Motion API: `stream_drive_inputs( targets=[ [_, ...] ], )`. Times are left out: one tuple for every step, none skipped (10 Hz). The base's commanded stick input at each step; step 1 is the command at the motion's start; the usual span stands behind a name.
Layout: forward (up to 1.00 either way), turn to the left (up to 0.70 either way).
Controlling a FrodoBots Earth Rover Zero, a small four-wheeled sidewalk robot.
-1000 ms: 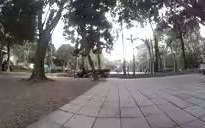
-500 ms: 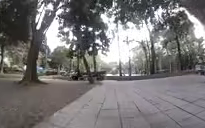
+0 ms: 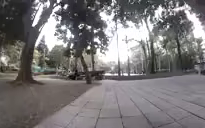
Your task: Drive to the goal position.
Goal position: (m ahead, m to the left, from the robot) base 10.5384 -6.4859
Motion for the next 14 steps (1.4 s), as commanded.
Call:
stream_drive_inputs(
  targets=[
    [0.70,0.00],
    [0.70,0.00],
    [0.70,0.00],
    [0.70,0.00],
    [0.70,0.00],
    [0.70,0.00],
    [0.70,-0.14],
    [0.70,-0.14],
    [0.70,-0.14],
    [0.70,-0.14],
    [0.70,-0.14],
    [0.70,-0.02],
    [0.70,0.00],
    [0.70,0.00]
  ],
)
